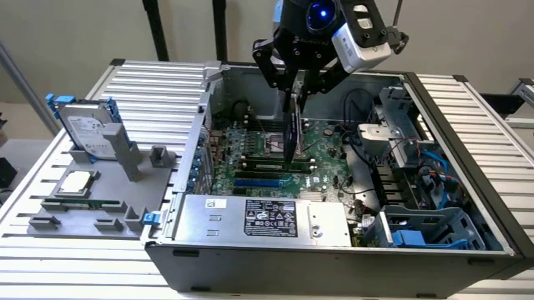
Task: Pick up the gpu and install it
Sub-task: 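Insert the gpu into the slot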
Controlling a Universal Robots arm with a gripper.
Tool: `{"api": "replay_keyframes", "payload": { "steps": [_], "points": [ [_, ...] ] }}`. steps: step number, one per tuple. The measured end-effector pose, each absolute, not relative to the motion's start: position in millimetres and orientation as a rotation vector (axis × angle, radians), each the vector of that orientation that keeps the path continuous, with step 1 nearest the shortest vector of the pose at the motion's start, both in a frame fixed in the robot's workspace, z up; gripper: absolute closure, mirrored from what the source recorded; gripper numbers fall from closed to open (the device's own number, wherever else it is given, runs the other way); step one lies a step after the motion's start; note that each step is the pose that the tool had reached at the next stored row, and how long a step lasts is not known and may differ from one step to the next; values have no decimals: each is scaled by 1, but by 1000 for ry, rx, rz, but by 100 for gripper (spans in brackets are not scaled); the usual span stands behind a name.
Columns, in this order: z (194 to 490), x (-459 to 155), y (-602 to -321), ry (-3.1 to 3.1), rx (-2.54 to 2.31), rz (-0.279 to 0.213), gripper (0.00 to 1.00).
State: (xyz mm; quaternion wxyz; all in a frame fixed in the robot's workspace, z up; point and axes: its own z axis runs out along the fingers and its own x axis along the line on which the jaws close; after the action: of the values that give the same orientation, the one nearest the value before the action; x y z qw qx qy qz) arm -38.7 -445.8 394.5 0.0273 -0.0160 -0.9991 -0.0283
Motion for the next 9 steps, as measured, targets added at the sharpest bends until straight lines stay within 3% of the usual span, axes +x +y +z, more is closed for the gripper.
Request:
{"api": "replay_keyframes", "payload": {
  "steps": [9],
  "points": [
    [395,-39,-446,-3085,-49,-88,100]
  ]
}}
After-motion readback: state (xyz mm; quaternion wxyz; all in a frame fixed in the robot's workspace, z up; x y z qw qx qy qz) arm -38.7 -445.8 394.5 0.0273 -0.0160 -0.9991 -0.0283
